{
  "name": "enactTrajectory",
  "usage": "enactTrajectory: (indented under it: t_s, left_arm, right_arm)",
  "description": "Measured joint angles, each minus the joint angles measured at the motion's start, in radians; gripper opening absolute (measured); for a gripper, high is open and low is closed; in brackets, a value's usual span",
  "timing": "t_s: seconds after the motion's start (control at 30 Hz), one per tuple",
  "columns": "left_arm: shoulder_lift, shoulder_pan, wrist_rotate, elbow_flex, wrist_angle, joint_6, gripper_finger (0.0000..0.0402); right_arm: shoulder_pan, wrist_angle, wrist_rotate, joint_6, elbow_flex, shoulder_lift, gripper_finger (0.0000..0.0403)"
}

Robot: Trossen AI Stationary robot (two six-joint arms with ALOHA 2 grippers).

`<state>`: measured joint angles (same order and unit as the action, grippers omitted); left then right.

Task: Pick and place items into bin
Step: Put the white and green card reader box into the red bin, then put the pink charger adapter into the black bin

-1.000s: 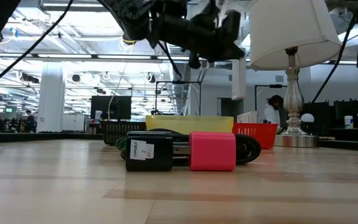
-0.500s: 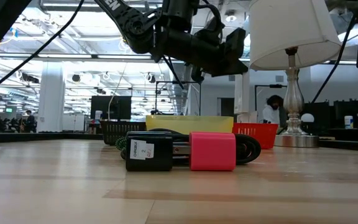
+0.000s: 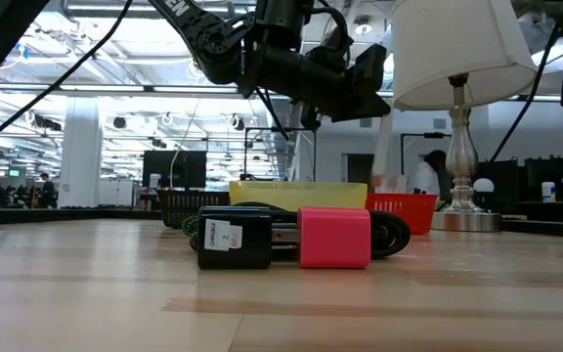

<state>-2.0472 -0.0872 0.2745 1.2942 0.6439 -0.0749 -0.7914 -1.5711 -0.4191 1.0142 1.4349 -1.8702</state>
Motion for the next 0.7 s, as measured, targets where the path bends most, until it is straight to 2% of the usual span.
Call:
enactTrajectory:
  t_s: [0.33,0.7]
  left_arm:
    - [0.0,0.0,0.0,0.0,0.001,0.0,0.0084]
    - [0.0,0.002,-0.014,0.0,-0.003,-0.001,0.0091]
  right_arm:
    - [0.0,0.0,0.0,0.0,0.0,0.0,0.0135]
    - [0.0,0.001,0.0,0.0,0.0,0.0,0.0133]
